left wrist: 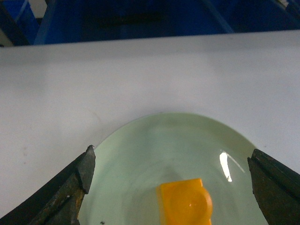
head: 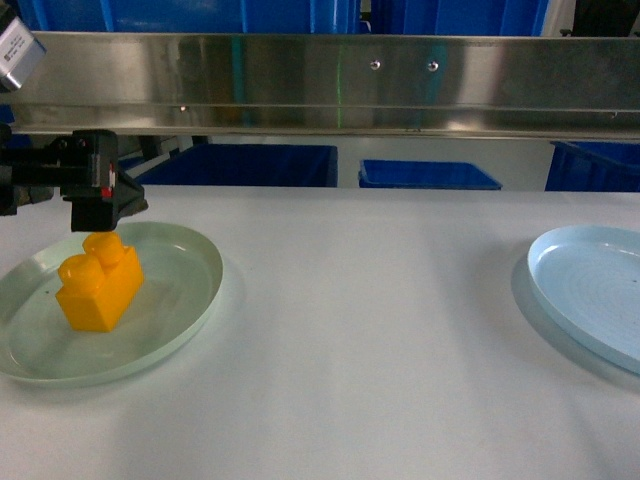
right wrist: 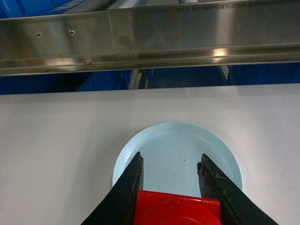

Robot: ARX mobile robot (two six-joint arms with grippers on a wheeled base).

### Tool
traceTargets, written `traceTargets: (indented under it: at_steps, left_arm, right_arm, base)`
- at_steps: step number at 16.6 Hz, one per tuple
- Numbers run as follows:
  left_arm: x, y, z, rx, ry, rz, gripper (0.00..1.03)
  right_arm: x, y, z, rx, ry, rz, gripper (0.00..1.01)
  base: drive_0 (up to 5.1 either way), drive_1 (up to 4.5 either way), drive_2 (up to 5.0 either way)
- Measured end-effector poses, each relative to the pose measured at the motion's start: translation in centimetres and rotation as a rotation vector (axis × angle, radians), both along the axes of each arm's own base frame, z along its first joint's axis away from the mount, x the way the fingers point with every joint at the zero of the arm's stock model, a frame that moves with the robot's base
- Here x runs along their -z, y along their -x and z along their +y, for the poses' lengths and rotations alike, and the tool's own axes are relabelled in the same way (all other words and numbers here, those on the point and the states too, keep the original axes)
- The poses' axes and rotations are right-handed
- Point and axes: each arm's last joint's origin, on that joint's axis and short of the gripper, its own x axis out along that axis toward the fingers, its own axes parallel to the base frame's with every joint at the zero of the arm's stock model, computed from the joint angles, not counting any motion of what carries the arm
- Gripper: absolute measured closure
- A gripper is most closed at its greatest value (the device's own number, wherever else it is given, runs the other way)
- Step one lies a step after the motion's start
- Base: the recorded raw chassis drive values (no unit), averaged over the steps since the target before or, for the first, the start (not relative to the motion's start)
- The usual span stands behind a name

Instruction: Sort and place red and yellow blocks in left bins

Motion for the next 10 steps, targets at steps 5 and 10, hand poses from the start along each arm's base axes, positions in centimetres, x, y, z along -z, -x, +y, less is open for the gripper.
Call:
traceTargets:
  at_steps: [5,10]
  left_arm:
    - [1.2,0.7,-0.7,0.017,-0.019,0.058,0.05]
    - [2.5,1.6,-3.1,0.068,-0.059,0.093,0.05]
  right_arm:
    - [0.0,0.0,0.0,0.000,0.000,0.000,0.72]
    - [0.0,0.0,0.0,0.000,0.000,0.000,0.72]
  base:
    - [0.0,0.00,0.0]
    - [0.0,0.00,0.0]
